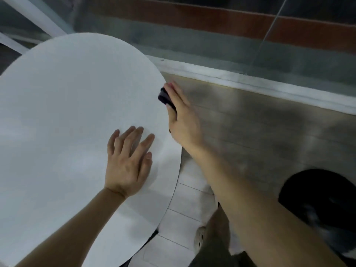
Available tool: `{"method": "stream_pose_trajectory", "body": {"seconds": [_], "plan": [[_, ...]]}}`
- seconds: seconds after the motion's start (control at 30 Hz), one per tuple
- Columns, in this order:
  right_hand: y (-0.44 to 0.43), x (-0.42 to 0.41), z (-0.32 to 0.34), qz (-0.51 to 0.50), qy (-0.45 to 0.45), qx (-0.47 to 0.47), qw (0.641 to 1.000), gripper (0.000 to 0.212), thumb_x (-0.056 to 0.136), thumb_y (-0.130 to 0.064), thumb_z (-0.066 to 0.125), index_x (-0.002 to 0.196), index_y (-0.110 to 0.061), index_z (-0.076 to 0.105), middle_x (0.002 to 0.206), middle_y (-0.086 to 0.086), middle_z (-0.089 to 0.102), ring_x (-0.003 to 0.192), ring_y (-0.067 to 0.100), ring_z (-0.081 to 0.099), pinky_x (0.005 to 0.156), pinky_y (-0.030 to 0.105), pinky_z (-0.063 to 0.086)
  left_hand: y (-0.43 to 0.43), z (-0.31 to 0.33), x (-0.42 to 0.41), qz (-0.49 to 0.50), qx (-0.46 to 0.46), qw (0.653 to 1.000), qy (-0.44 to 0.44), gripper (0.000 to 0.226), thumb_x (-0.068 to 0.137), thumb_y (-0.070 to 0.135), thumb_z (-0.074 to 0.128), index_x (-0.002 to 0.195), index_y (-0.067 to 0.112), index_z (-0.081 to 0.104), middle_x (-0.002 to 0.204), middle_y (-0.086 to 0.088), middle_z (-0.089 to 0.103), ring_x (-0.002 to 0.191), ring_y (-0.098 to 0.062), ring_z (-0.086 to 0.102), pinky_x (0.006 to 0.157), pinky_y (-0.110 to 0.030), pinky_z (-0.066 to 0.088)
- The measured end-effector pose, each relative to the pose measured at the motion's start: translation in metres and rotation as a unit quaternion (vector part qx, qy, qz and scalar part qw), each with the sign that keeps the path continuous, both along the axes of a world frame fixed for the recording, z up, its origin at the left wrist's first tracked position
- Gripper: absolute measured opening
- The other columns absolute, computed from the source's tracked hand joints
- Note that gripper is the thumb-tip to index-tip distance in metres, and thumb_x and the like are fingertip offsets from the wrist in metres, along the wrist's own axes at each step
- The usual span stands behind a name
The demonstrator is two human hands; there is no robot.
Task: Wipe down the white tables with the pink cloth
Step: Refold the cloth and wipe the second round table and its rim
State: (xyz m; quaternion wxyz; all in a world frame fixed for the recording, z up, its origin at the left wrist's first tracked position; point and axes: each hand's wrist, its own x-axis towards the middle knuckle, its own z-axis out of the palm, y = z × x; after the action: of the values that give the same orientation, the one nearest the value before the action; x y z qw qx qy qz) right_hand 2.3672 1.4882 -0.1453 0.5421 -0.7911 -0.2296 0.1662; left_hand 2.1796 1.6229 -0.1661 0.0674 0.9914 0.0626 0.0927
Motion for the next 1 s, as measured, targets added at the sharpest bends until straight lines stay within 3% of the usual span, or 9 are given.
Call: {"method": "stream_pose_trajectory", "body": {"seconds": [0.07, 0.17, 0.3, 0.37, 0.47, 0.57, 0.63, 0.77, 1.0], "plan": [[-0.034, -0.043, -0.003, -0.003, 0.022, 0.024, 0.999, 0.049, 0.115, -0.011, 0.049, 0.165, -0.011, 0.043, 0.177, 0.0, 0.029, 0.158, 0.016, 0.042, 0.125, 0.039, 0.043, 0.0, 0.0, -0.001, -0.001, 0.001, 1.0, 0.007, 0.047, 0.11, 0.027, 0.05, 0.153, 0.015, 0.064, 0.163, -0.015, 0.052, 0.156, -0.04, 0.044, 0.123, -0.071, 0.03], [-0.056, -0.082, -0.001, 0.005, 0.043, 0.02, 0.999, 0.054, 0.116, -0.015, 0.049, 0.169, -0.02, 0.037, 0.18, -0.01, 0.018, 0.163, 0.007, 0.028, 0.127, 0.032, 0.039, -0.004, -0.002, -0.003, 0.005, -0.008, 1.0, 0.009, 0.048, 0.11, 0.025, 0.051, 0.156, 0.014, 0.061, 0.165, -0.016, 0.05, 0.158, -0.04, 0.041, 0.124, -0.073, 0.029], [0.009, 0.013, -0.007, 0.03, 0.022, 0.007, 0.999, 0.052, 0.111, -0.006, 0.052, 0.163, -0.013, 0.047, 0.177, 0.0, 0.03, 0.159, 0.013, 0.036, 0.128, 0.032, 0.037, -0.003, -0.005, -0.003, -0.003, -0.007, 1.0, 0.015, 0.051, 0.11, 0.026, 0.051, 0.16, 0.017, 0.056, 0.168, -0.014, 0.046, 0.159, -0.04, 0.04, 0.124, -0.073, 0.028], [0.056, 0.07, -0.009, 0.068, -0.013, -0.015, 0.997, 0.048, 0.111, -0.015, 0.055, 0.159, -0.016, 0.053, 0.173, -0.002, 0.038, 0.157, 0.012, 0.039, 0.125, 0.03, 0.037, -0.002, -0.004, -0.004, -0.002, 0.009, 1.0, 0.026, 0.051, 0.109, 0.026, 0.051, 0.159, 0.018, 0.056, 0.167, -0.014, 0.048, 0.157, -0.04, 0.043, 0.124, -0.072, 0.03], [0.089, 0.092, -0.008, 0.068, -0.022, 0.009, 0.997, 0.041, 0.113, -0.033, 0.054, 0.149, -0.017, 0.066, 0.166, -0.002, 0.05, 0.149, 0.007, 0.047, 0.121, 0.025, 0.038, 0.002, 0.006, 0.008, -0.008, 0.018, 1.0, 0.006, 0.044, 0.106, 0.022, 0.056, 0.149, 0.017, 0.065, 0.149, -0.011, 0.064, 0.137, -0.04, 0.061, 0.116, -0.061, 0.042], [0.059, 0.065, -0.008, 0.038, 0.024, 0.058, 0.997, 0.035, 0.114, -0.015, 0.053, 0.145, -0.007, 0.068, 0.166, 0.006, 0.05, 0.141, 0.004, 0.057, 0.121, 0.03, 0.045, 0.024, 0.02, 0.055, 0.025, 0.018, 0.999, -0.038, 0.03, 0.104, 0.014, 0.061, 0.132, 0.011, 0.069, 0.122, -0.008, 0.071, 0.106, -0.038, 0.068, 0.095, -0.048, 0.051], [0.024, 0.037, -0.012, 0.046, 0.026, 0.067, 0.996, 0.037, 0.114, -0.007, 0.053, 0.149, -0.004, 0.063, 0.17, 0.009, 0.043, 0.147, 0.019, 0.055, 0.121, 0.043, 0.048, 0.051, 0.026, 0.096, 0.112, 0.017, 0.992, -0.046, 0.03, 0.109, 0.02, 0.053, 0.131, 0.007, 0.068, 0.126, -0.014, 0.069, 0.112, -0.041, 0.066, 0.095, -0.052, 0.051], [0.006, 0.03, -0.013, 0.086, 0.052, 0.043, 0.994, 0.042, 0.116, -0.014, 0.05, 0.158, -0.015, 0.055, 0.176, -0.002, 0.032, 0.158, 0.017, 0.04, 0.122, 0.046, 0.045, 0.113, 0.027, 0.176, 0.291, 0.004, 0.956, -0.016, 0.047, 0.112, 0.038, 0.044, 0.152, 0.017, 0.056, 0.152, -0.013, 0.056, 0.141, -0.039, 0.05, 0.114, -0.054, 0.042], [0.172, 0.17, -0.021, 0.261, -0.017, 0.014, 0.965, 0.043, 0.112, -0.012, 0.052, 0.156, -0.013, 0.056, 0.17, 0.003, 0.043, 0.153, 0.024, 0.041, 0.126, 0.037, 0.032, 0.127, 0.002, 0.206, 0.358, 0.028, 0.933, 0.007, 0.042, 0.109, 0.037, 0.043, 0.149, 0.028, 0.052, 0.159, -0.006, 0.049, 0.153, -0.031, 0.042, 0.123, -0.056, 0.032]]}}
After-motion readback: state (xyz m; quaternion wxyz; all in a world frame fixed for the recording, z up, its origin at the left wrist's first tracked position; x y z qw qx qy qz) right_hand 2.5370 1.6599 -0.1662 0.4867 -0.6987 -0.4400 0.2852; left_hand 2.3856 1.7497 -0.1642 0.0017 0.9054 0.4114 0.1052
